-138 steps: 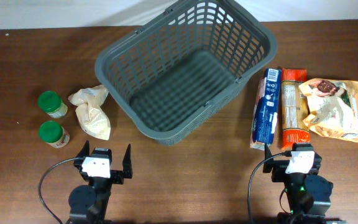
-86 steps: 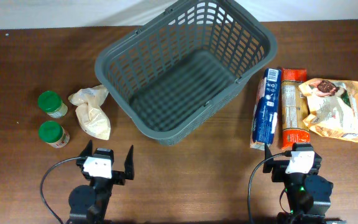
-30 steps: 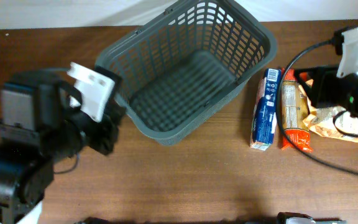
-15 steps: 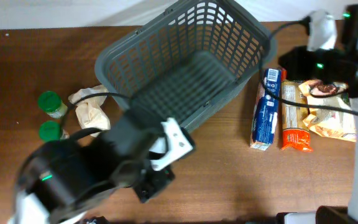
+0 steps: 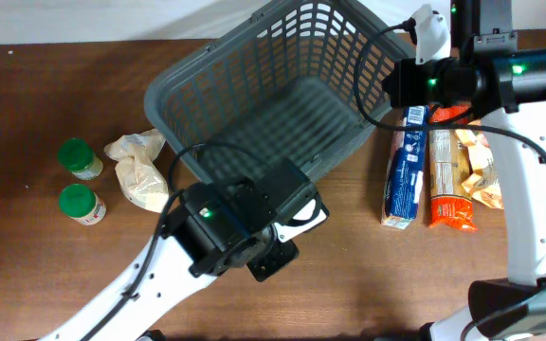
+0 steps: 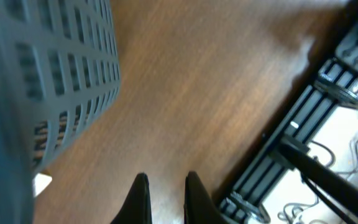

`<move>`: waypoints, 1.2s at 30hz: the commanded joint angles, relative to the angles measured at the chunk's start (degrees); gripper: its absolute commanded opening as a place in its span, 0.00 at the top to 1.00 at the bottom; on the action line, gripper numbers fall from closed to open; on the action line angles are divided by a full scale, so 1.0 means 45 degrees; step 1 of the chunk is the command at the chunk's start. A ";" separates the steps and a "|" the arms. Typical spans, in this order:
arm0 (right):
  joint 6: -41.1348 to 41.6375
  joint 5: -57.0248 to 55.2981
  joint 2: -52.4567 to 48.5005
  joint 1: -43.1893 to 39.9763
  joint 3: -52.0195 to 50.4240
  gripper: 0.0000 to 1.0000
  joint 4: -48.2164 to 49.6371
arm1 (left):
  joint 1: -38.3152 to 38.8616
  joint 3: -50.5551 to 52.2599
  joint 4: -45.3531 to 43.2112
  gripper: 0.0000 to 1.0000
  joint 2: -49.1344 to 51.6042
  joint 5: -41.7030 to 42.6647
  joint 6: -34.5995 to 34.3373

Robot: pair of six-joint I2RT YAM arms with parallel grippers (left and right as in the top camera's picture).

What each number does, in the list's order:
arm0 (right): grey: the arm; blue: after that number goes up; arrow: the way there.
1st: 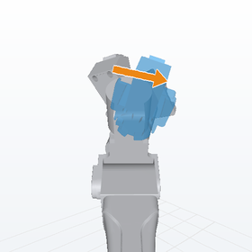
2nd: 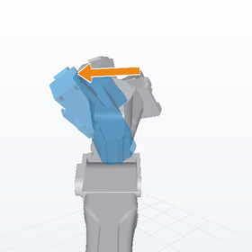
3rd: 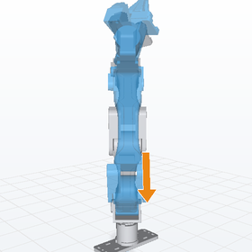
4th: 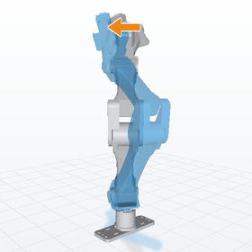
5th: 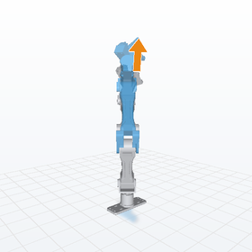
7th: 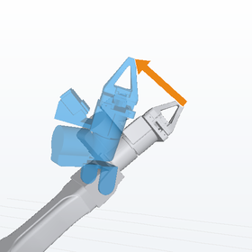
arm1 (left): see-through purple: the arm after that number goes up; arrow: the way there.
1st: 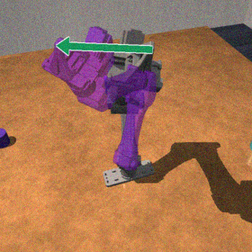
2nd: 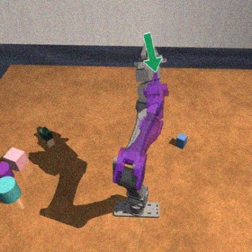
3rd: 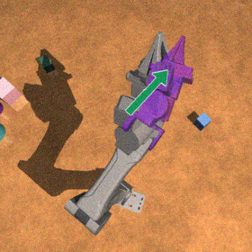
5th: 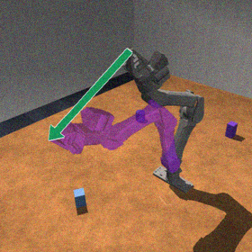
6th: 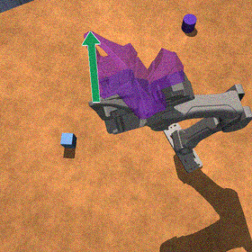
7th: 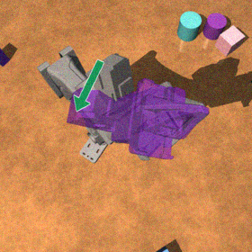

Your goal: Pack container

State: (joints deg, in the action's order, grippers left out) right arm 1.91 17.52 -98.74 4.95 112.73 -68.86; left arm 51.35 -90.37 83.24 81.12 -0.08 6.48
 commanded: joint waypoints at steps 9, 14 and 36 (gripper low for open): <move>0.0160 -0.0199 -0.0670 0.0087 0.0238 0.96 -0.0520 | -0.1355 0.0685 -0.1613 0.98 -0.0078 -0.0957 0.0209; 0.0146 -0.0199 -0.0670 0.0160 0.0238 0.96 -0.1059 | -0.2375 0.0695 -0.1773 0.98 -0.0078 -0.1219 0.0413; 0.0121 -0.1336 -0.0636 0.1506 0.0243 0.96 -0.3036 | -0.6528 0.0695 -0.1797 0.98 -0.0078 -0.1656 0.0457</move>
State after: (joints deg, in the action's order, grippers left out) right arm 2.57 14.41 -101.23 10.76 113.30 -82.11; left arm 24.77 -87.57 75.55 81.12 -6.52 7.75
